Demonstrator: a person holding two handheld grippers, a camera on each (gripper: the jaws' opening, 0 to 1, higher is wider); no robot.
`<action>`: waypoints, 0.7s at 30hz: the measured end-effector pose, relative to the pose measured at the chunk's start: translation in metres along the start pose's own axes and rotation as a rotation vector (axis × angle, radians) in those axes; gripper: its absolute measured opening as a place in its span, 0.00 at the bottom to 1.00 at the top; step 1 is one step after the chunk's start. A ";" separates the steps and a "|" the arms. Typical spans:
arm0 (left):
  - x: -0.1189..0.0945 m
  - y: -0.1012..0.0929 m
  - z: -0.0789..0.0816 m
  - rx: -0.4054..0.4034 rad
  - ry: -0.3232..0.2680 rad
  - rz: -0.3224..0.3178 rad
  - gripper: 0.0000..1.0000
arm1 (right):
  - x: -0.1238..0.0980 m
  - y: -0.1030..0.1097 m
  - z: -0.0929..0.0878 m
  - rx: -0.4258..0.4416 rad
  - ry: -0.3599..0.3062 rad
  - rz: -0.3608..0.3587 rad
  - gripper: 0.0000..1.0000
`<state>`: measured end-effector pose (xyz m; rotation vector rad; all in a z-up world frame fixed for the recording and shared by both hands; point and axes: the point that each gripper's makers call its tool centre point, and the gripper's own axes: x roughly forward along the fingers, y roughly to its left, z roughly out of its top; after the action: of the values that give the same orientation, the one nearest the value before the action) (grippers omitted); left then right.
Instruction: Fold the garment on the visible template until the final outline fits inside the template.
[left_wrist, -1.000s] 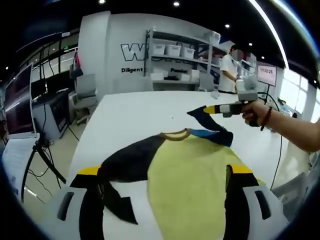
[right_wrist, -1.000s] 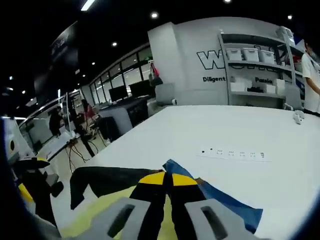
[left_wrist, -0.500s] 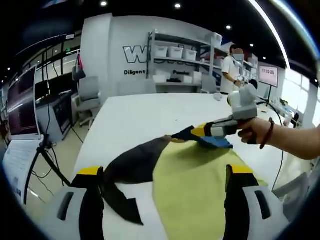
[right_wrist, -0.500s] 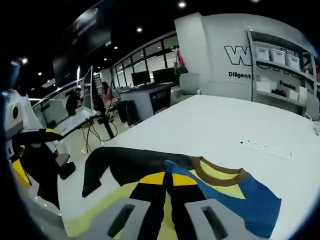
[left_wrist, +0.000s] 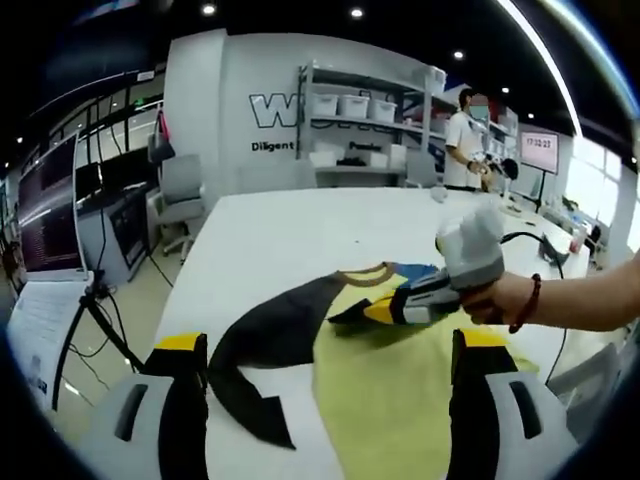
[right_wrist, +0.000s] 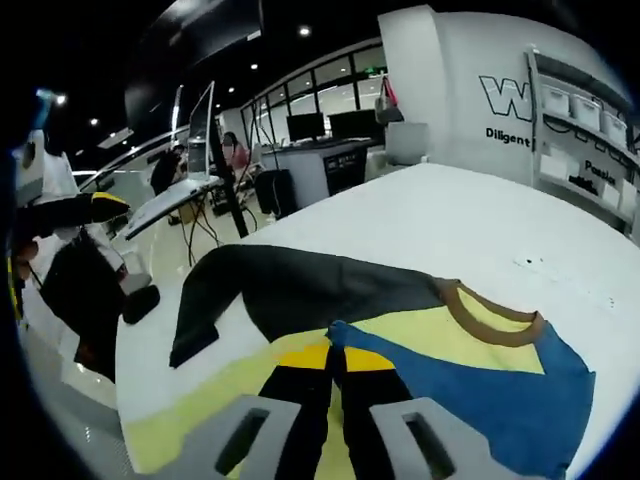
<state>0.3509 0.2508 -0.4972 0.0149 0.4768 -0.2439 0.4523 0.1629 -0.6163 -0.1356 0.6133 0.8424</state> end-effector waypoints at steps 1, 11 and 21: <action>0.000 0.000 0.000 -0.001 0.000 -0.001 0.99 | 0.002 0.001 -0.004 -0.006 0.010 -0.003 0.00; -0.001 0.001 -0.001 0.004 0.003 -0.001 0.99 | 0.015 0.015 -0.034 -0.065 0.076 0.023 0.00; -0.003 0.003 -0.007 -0.007 0.015 0.005 0.99 | 0.017 0.022 -0.051 -0.003 0.088 0.074 0.10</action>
<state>0.3463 0.2548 -0.5022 0.0109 0.4921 -0.2371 0.4218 0.1709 -0.6647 -0.1538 0.7035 0.9126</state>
